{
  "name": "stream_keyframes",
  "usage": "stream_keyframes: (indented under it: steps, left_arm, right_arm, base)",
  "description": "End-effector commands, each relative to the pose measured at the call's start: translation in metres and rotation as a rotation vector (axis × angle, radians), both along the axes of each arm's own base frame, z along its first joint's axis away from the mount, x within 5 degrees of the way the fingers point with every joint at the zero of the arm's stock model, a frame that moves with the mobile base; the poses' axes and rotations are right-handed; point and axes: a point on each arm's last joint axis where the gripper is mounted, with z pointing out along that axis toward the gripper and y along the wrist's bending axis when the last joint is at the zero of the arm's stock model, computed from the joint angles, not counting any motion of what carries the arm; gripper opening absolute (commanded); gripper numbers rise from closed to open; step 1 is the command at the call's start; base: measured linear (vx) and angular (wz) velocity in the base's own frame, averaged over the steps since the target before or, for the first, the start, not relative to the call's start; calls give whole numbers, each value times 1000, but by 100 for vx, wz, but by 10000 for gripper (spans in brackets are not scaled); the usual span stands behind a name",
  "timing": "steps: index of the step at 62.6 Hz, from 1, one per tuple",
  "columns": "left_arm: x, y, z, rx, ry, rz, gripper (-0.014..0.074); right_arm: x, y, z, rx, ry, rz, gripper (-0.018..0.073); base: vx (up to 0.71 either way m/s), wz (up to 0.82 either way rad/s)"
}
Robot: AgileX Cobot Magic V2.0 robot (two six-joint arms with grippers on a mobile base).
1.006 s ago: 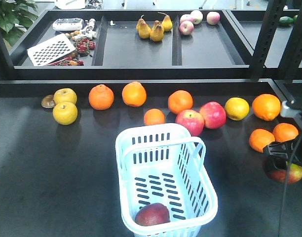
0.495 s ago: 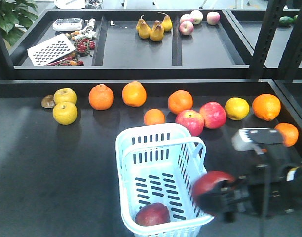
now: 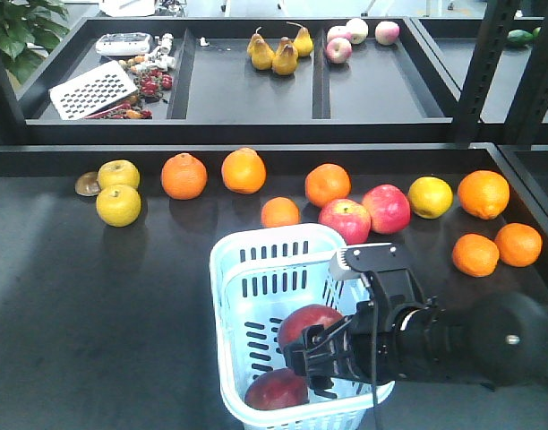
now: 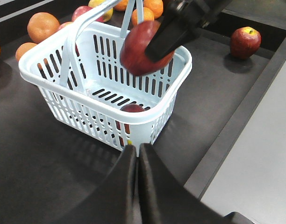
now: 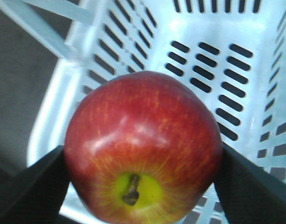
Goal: Pick three apples into basket with both arms
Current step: 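Carry the second apple over the basket with the right gripper, then open the right gripper to drop the apple into the basket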
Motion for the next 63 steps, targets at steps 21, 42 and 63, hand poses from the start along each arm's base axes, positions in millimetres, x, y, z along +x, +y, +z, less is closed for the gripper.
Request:
stream_keyframes:
  steps: [21,42,63]
  left_arm:
    - [4,-1,11,-64,-25,35,-7]
    - [4,-1,11,-64,-25,35,-7]
    - [4,-1,11,-64,-25,35,-7]
  right_arm:
    - [14,3,10,12,-120,-28,533]
    - [13,3,10,10,-117,-24,579]
    - [5,1,16,11,-78,21,456]
  base:
    - [0,0]
    - [0,0]
    - [0,0]
